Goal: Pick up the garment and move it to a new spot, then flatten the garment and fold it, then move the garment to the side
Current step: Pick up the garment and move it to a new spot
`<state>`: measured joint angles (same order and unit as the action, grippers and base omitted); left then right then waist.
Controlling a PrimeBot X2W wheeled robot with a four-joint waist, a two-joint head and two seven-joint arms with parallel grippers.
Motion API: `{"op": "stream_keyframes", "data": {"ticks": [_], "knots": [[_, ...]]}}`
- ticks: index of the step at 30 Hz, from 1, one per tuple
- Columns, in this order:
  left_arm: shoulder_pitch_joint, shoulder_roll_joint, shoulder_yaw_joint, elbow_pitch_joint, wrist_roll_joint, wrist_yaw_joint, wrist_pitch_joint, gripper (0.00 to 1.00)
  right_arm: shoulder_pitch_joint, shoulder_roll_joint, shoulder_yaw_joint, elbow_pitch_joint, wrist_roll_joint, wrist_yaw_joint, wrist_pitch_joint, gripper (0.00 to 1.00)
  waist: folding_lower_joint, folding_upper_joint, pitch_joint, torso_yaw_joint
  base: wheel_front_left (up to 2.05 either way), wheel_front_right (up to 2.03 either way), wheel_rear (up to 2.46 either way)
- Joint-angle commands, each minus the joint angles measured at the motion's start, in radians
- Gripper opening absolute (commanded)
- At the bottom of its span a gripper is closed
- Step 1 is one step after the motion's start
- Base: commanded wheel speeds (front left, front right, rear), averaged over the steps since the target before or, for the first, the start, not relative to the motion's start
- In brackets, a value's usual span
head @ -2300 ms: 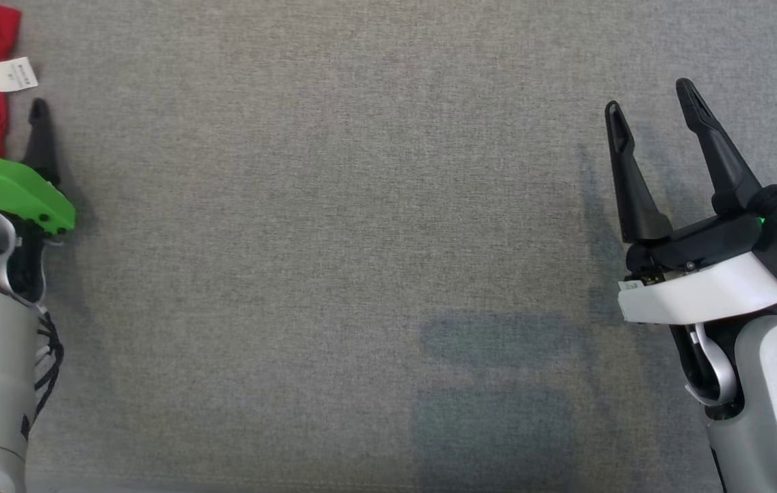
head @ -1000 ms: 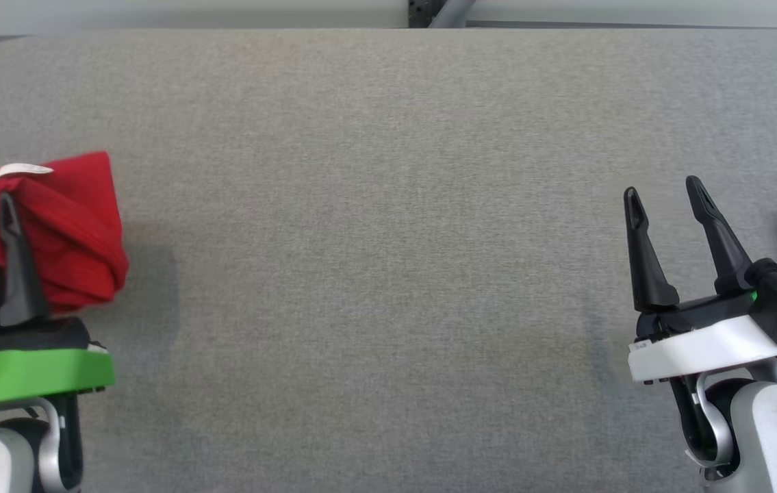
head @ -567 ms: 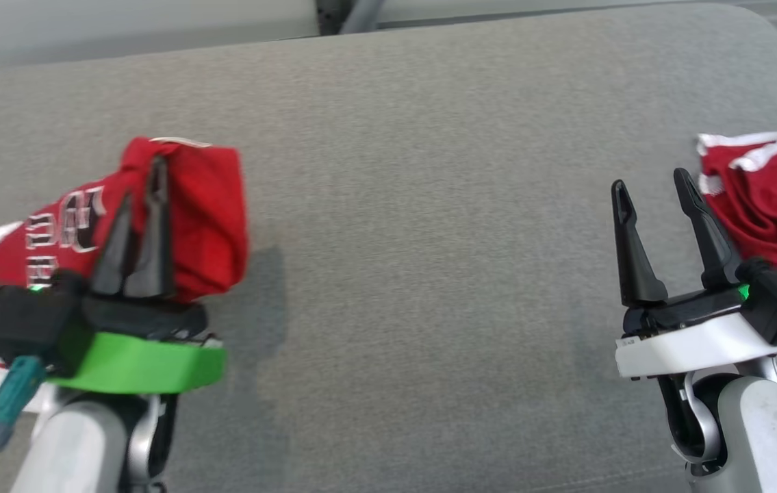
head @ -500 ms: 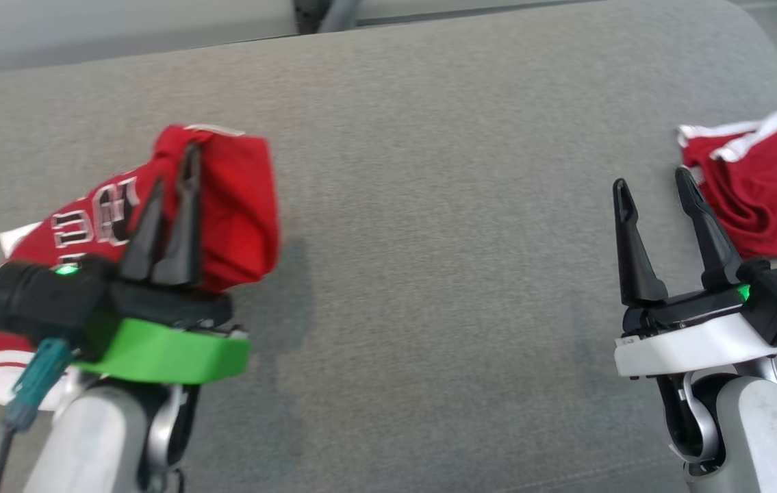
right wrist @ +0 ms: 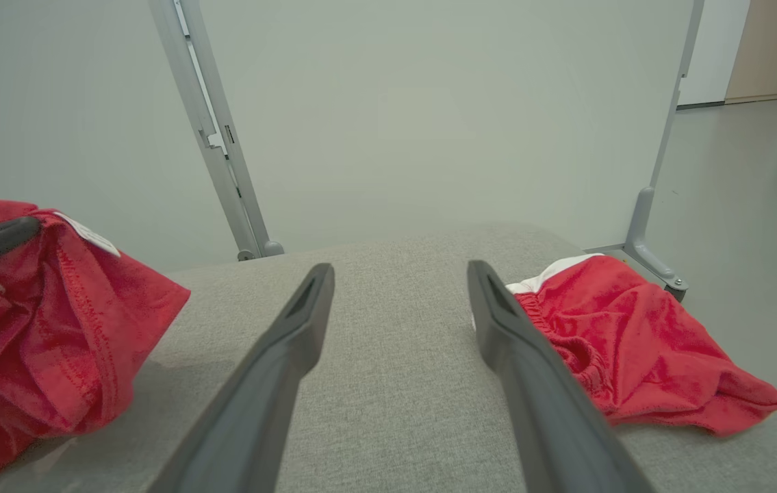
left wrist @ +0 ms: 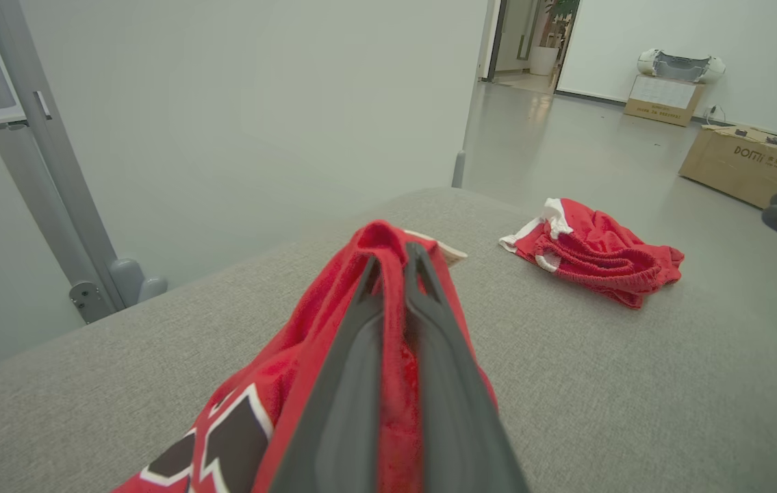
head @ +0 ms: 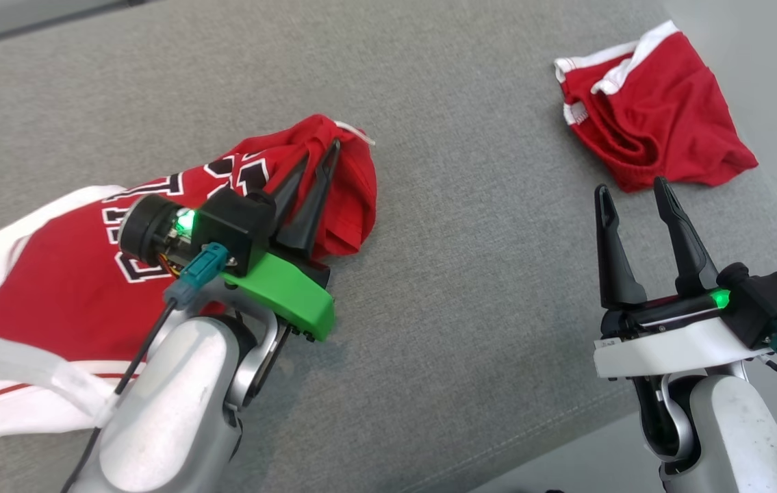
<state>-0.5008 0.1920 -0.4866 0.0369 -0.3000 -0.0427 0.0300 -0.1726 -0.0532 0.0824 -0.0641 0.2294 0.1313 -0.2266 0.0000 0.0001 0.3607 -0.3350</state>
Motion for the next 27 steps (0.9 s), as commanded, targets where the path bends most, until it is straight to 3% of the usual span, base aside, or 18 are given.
{"op": "stream_keyframes", "data": {"ticks": [1,5,7,8,15,27], "knots": [[-0.013,-0.001,0.0,0.014,-0.003,-0.004,-0.005,0.0,-0.013,0.002,0.001,0.005,0.003,-0.001,-0.009,1.0,0.0,-0.0001,0.069,-0.06,0.0,0.0,0.0],[-0.017,-0.014,-0.026,0.099,-0.013,-0.022,-0.019,0.03,-0.024,0.002,-0.001,0.025,0.015,-0.001,-0.021,1.0,0.0,-0.0001,0.076,-0.044,0.0,0.0,0.0],[-0.02,-0.023,-0.034,0.126,-0.017,-0.028,-0.035,0.8,-0.028,0.002,-0.001,0.033,0.013,-0.001,-0.024,1.0,0.0,-0.0001,0.069,-0.03,0.0,0.0,0.0],[-0.021,-0.029,-0.039,0.135,-0.021,-0.031,-0.043,1.0,-0.031,0.002,-0.001,0.037,0.011,-0.001,-0.025,1.0,0.0,-0.0001,0.064,-0.021,0.0,0.0,0.0],[-0.002,-0.047,-0.047,0.143,-0.036,-0.037,-0.128,1.0,-0.038,0.002,-0.016,0.043,-0.019,-0.001,-0.025,1.0,0.0,-0.0001,0.006,0.058,0.0,0.0,0.0],[0.091,0.012,0.126,0.122,-0.088,0.093,-0.243,1.0,0.004,-0.02,-0.029,0.011,-0.049,-0.001,0.038,1.0,0.0,-0.0001,-0.112,0.188,0.0,0.0,0.0]]}}
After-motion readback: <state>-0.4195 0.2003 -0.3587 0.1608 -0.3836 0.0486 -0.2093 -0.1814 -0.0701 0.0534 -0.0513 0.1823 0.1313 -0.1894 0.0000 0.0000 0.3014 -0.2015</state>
